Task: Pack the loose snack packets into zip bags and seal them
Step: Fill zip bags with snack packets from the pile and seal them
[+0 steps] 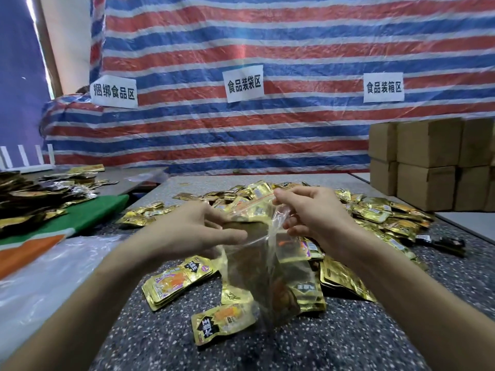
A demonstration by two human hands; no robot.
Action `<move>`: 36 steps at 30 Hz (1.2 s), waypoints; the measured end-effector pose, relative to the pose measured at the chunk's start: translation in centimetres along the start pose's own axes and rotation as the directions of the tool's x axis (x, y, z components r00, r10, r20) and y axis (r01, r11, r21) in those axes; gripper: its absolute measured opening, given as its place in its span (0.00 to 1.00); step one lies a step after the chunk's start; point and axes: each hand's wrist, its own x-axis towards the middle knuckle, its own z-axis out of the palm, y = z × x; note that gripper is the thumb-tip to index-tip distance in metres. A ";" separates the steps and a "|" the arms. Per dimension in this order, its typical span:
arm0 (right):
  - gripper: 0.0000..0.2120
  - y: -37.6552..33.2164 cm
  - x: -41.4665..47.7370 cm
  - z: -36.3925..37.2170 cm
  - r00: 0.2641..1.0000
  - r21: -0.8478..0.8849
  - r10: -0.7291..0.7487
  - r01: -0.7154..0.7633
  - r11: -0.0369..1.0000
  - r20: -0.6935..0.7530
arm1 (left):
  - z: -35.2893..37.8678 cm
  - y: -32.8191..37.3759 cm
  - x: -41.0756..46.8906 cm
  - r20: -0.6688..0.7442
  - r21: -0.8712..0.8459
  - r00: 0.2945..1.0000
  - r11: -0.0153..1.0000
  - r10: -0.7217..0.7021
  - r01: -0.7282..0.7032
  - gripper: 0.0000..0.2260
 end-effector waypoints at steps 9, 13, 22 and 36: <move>0.22 -1.3 -0.3 -2.6 0.961 0.043 0.122 -0.137 0.990 0.248 | -3.2 -0.9 -1.2 0.051 0.168 0.989 0.975 0.140 -0.147 0.06; 0.16 -1.7 -0.7 -4.8 0.912 -0.072 0.147 -0.129 0.989 0.383 | -3.5 -2.7 -0.7 -0.211 -0.109 0.960 0.971 0.185 -0.211 0.15; 0.06 -0.3 -1.6 -4.0 0.977 -0.323 -0.139 0.185 0.928 0.162 | -0.7 -7.2 1.3 -0.309 -0.525 0.951 0.833 0.003 -0.173 0.07; 0.06 0.9 -1.5 -4.1 0.979 -0.007 -0.198 0.199 0.980 0.049 | 0.1 -5.5 1.2 -0.470 -0.521 0.856 0.716 0.214 -0.465 0.10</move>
